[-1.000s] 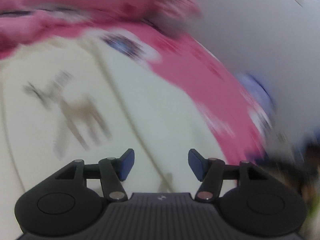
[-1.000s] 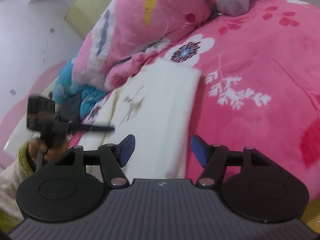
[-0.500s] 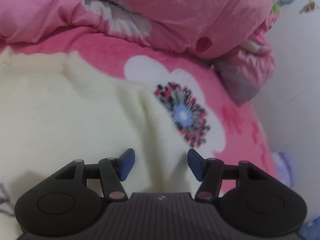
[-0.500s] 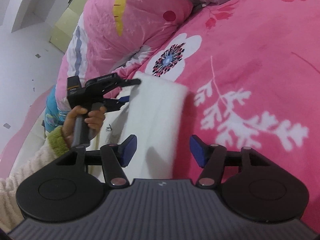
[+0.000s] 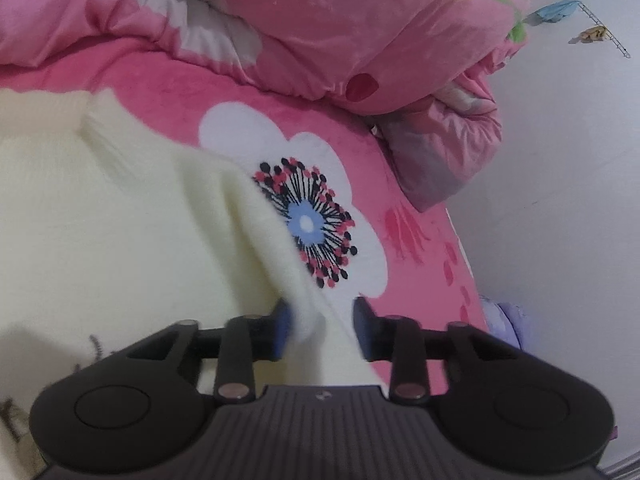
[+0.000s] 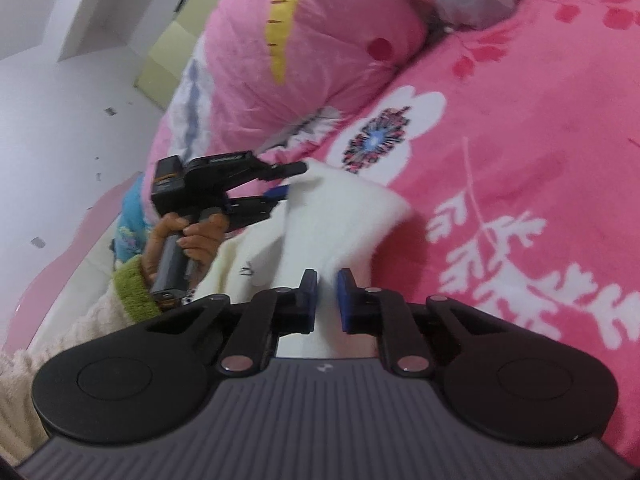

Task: Fold clothes
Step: 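Close both grippers on the collar end of the folded sweater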

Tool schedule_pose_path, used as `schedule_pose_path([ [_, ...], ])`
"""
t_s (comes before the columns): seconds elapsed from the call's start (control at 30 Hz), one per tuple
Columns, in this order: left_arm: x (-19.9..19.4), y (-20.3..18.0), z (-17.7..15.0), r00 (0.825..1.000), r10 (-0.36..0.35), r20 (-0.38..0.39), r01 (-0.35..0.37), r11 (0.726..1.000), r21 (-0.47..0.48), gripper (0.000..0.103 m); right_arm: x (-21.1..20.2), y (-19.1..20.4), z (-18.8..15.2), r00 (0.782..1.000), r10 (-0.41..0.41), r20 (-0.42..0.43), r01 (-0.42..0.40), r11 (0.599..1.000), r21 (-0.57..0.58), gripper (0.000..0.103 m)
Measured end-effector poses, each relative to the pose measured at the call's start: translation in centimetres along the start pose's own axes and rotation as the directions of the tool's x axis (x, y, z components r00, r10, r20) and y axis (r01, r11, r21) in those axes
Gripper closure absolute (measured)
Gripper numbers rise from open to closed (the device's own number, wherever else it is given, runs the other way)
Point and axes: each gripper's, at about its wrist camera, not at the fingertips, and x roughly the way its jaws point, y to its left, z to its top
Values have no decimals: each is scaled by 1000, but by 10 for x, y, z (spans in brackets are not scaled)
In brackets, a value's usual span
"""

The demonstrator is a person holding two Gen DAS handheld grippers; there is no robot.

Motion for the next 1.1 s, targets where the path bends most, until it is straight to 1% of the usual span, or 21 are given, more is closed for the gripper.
schedule_pose_path([
  [0.03,6,0,1,1000,-2,-9,2,1000,-7,67,0,1,0,1000,10,1,-10,1000,-4,93],
  [0.07,11,1,2,1000,-7,-12,7,1000,-14,72,1,1,-1,1000,20,1,-20,1000,-6,93],
  [0.1,14,2,3,1000,-9,-10,9,1000,-18,87,2,1,-1,1000,27,-1,-27,1000,-2,93],
  [0.13,17,3,3,1000,-11,-6,10,1000,-20,94,4,1,-1,1000,29,0,-29,1000,1,93],
  [0.2,14,6,2,999,-29,20,30,999,-27,96,5,1,-1,999,34,2,-34,999,4,93],
  [0.27,0,8,-1,994,-88,67,88,996,2,96,4,2,-2,999,43,6,-43,999,0,93],
  [0.33,-15,14,-5,980,-162,119,159,987,29,96,2,5,-3,998,60,9,-60,998,-18,93],
  [0.37,-21,21,-8,971,-195,141,194,981,20,96,1,7,-3,997,71,8,-71,997,-25,93],
  [0.4,-24,28,-10,966,-211,151,213,977,0,96,1,9,-4,997,80,7,-79,996,-32,93],
  [0.43,-25,37,-12,966,-205,155,211,977,-25,96,2,10,-5,996,84,3,-84,996,-38,93],
  [0.5,-24,54,-16,973,-174,154,187,979,-79,96,7,9,-5,996,88,-10,-88,996,-32,93],
  [0.57,-22,66,-20,974,-168,155,188,974,-123,96,13,6,-5,996,85,-27,-85,996,-14,93],
  [0.67,-26,70,-25,964,-190,185,213,970,-116,96,19,8,-7,996,76,-51,-77,997,-17,93],
  [0.7,-26,72,-25,964,-189,190,213,970,-120,96,21,10,-8,996,74,-59,-75,997,-22,93],
  [0.8,-18,79,-26,980,-123,154,148,976,-162,96,27,14,-12,995,66,-81,-69,997,-36,92],
  [0.83,-17,81,-27,983,-105,148,130,976,-173,96,28,16,-13,994,63,-89,-67,997,-41,92],
  [0.97,-22,82,-31,984,-83,158,110,979,-170,96,35,22,-17,992,52,-114,-60,996,-66,91],
  [1.0,-23,82,-31,986,-74,152,99,980,-170,94,32,26,-17,993,50,-109,-60,994,-89,89],
  [1.03,-25,82,-31,987,-72,144,97,980,-173,93,29,28,-17,993,53,-105,-64,993,-102,81],
  [1.07,-28,82,-31,988,-75,136,98,979,-177,89,26,29,-16,993,59,-100,-70,992,-103,76],
  [1.1,-30,82,-30,989,-77,128,100,979,-180,80,22,28,-15,994,65,-94,-74,992,-99,69],
])
